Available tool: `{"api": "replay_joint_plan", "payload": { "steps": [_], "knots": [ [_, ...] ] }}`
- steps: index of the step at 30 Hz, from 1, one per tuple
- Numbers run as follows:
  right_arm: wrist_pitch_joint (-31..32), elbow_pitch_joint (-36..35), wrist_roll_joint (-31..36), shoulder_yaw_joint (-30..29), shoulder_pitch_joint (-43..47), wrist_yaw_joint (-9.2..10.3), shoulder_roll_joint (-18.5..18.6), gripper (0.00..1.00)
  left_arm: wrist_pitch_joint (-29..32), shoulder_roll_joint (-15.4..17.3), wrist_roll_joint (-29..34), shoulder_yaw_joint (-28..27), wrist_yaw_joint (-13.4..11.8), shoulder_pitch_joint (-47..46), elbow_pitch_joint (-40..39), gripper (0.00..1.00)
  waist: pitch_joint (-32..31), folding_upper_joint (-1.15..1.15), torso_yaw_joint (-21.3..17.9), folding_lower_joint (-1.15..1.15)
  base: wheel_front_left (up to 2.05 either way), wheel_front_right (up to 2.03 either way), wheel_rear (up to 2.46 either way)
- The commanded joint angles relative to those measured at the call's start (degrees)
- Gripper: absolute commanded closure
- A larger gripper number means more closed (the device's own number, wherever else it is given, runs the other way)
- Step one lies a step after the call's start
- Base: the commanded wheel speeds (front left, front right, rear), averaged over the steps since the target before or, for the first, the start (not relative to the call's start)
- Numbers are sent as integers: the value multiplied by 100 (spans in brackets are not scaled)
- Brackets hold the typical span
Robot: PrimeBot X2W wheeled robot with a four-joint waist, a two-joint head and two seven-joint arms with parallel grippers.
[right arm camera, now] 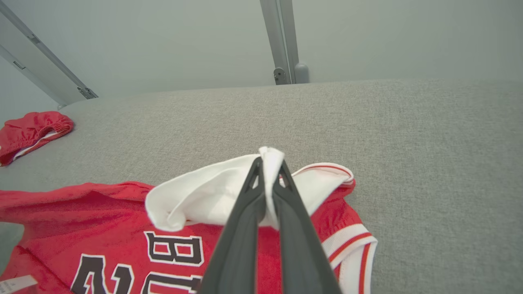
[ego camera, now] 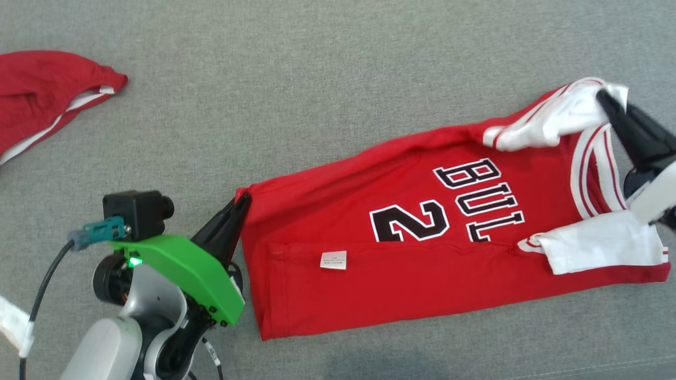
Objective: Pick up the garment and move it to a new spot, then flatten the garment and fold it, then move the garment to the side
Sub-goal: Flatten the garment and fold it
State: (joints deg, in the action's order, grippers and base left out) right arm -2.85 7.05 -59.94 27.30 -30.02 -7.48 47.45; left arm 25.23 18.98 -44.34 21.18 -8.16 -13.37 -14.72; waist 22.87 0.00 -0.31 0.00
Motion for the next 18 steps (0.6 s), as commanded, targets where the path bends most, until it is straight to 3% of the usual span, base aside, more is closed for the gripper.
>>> {"api": "replay_joint_plan", "payload": {
  "steps": [1,10,11,12,13,18],
  "knots": [
    [-107,-92,-65,-63,317,-1,-64,100,-102,18,-112,-97,-66,240,-74,100,-423,0,-328,0,0,0,0],
    [-179,-121,72,-305,1390,-2,-514,100,-300,-259,-456,-94,-190,1081,-148,100,-653,0,-449,0,0,0,0],
    [-149,-93,144,-295,1434,-1,-543,63,-307,-265,-431,-73,-207,1121,-72,82,-669,0,-450,0,0,0,0],
    [-164,-50,209,-320,1449,-1,-592,0,-320,-255,-387,-50,-245,1165,34,53,-683,0,-447,0,0,0,0],
    [-159,13,225,-364,1474,-1,-662,0,-363,-209,-278,-34,-264,1188,142,0,-694,0,-443,0,0,0,0],
    [56,174,450,-548,1570,-1,-666,0,-730,-188,42,-31,-379,1411,525,0,-754,0,-409,0,0,0,0]
  ]
}}
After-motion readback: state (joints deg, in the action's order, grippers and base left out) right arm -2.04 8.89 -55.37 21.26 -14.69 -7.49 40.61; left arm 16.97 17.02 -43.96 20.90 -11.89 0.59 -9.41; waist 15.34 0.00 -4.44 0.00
